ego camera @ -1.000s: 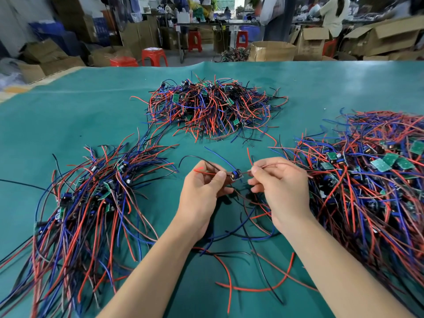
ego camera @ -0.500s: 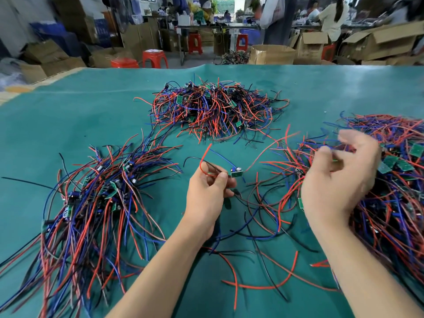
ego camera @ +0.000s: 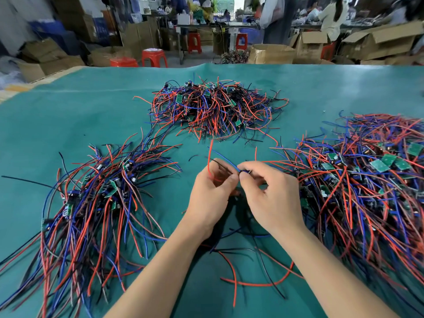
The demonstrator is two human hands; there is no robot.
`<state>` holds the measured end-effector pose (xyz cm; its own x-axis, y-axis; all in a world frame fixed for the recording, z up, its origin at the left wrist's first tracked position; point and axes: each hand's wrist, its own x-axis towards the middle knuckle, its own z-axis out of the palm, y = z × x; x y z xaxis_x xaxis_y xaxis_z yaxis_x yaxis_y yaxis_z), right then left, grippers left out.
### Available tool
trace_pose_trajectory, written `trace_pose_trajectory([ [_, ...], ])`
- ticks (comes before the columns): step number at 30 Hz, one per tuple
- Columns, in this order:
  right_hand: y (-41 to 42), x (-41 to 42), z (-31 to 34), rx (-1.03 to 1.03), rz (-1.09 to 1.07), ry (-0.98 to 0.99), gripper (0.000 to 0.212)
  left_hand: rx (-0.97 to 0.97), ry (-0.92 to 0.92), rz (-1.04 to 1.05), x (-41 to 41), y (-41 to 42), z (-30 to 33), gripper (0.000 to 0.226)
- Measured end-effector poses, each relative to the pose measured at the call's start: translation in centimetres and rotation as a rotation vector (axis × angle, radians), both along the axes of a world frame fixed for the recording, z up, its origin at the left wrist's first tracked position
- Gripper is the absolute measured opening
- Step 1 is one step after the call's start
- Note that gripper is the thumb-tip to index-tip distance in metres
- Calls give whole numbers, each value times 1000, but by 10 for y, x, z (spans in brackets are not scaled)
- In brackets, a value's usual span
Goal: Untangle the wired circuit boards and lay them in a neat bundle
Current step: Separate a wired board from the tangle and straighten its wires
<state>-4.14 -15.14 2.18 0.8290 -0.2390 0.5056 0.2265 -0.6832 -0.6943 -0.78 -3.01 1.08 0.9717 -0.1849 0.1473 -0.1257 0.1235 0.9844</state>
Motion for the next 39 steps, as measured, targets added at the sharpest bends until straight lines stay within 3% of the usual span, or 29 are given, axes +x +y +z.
trace_pose_trajectory([
  [3, -3, 1, -2, 93, 5, 6, 2, -35, 11, -29, -2, 2, 1, 12],
  [12, -11, 7, -5, 216, -43, -58, 11, -165, 33, -97, -4, 2, 3, 15],
  [23, -81, 3, 36, 182, -463, -360, 15, -34, 36, -254, -8, 1, 3, 15],
  [27, -126, 0, 59, -57, -646, -179, 37, -57, 92, -212, -7, 0, 3, 14],
  [32, -130, 9, 96, -218, -648, -10, 59, -43, 96, -213, -4, 1, 2, 16],
  [36, -87, 38, 117, -303, -519, -72, 47, -47, 112, -216, -5, 1, 3, 16],
  [39, -51, 83, 107, -394, -201, 200, 23, -43, 118, -221, -5, 1, 4, 16],
])
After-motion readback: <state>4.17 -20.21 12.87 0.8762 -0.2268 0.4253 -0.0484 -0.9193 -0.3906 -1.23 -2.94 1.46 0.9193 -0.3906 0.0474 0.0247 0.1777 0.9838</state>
